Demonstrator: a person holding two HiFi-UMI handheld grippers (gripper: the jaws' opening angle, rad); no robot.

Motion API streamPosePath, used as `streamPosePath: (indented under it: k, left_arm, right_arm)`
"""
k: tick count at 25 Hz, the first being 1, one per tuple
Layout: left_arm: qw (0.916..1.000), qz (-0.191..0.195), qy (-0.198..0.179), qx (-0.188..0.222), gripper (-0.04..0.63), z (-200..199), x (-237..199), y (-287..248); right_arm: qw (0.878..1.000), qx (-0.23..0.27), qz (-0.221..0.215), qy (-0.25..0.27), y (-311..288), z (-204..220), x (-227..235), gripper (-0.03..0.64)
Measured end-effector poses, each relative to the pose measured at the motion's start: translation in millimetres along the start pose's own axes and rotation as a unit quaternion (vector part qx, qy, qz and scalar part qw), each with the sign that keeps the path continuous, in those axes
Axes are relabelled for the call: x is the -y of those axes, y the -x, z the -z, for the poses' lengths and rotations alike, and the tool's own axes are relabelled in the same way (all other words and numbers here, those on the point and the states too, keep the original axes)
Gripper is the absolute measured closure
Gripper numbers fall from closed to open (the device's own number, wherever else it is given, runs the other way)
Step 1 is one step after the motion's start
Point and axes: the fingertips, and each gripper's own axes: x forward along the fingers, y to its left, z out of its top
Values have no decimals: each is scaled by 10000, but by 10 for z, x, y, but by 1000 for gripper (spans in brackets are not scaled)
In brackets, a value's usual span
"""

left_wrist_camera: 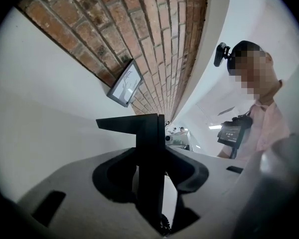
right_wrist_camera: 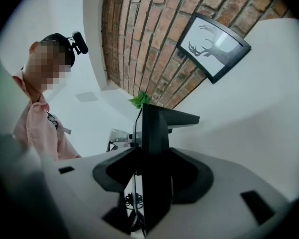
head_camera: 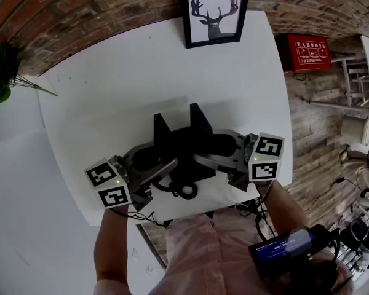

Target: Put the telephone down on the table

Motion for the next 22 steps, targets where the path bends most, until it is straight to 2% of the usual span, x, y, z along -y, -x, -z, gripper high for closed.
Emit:
streamPosePath:
  k: [22]
  left_arm:
    - [9989, 124, 444, 32, 412, 18, -167, 6]
  right_arm:
    - [9987, -246, 159, -423, -88, 18, 123, 411]
